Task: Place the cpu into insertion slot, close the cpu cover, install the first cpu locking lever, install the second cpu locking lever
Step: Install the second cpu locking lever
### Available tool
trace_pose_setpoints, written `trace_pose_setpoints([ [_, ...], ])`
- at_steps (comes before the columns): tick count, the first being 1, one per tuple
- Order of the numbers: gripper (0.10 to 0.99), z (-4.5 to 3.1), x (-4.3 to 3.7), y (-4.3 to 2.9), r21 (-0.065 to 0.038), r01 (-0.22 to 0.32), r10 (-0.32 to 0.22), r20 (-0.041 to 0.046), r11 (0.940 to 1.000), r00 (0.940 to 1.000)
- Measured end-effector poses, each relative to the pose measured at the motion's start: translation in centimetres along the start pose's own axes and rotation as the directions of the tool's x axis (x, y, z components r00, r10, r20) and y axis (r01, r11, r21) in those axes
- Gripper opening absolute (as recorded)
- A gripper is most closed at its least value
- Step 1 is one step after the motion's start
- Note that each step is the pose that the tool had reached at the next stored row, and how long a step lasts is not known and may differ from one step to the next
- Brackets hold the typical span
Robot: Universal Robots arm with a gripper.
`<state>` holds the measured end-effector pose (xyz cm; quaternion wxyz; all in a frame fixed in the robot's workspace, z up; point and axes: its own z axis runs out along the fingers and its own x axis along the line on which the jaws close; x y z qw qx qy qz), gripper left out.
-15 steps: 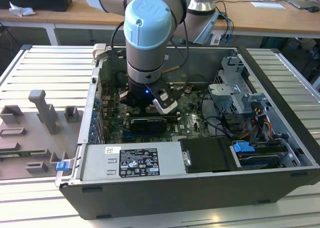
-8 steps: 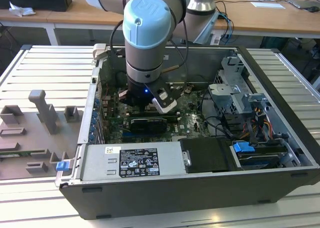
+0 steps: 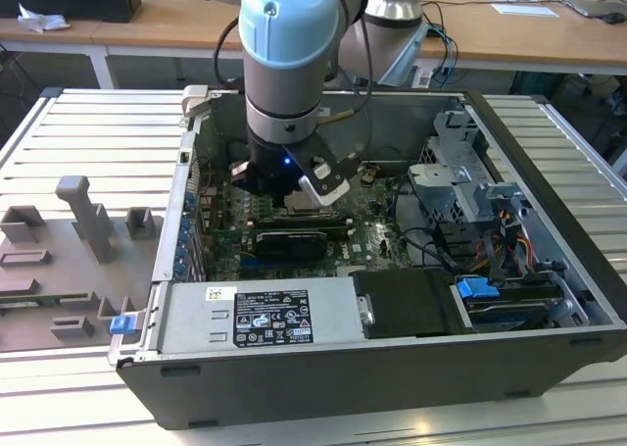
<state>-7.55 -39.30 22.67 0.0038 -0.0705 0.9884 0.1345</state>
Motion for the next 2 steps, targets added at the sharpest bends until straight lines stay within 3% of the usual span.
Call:
trace_pose_setpoints([
  [2, 0.106, -0.01, 0.0, 0.01, 0.0, 0.0, 0.0, 0.0001, 1.0, 1.0],
])
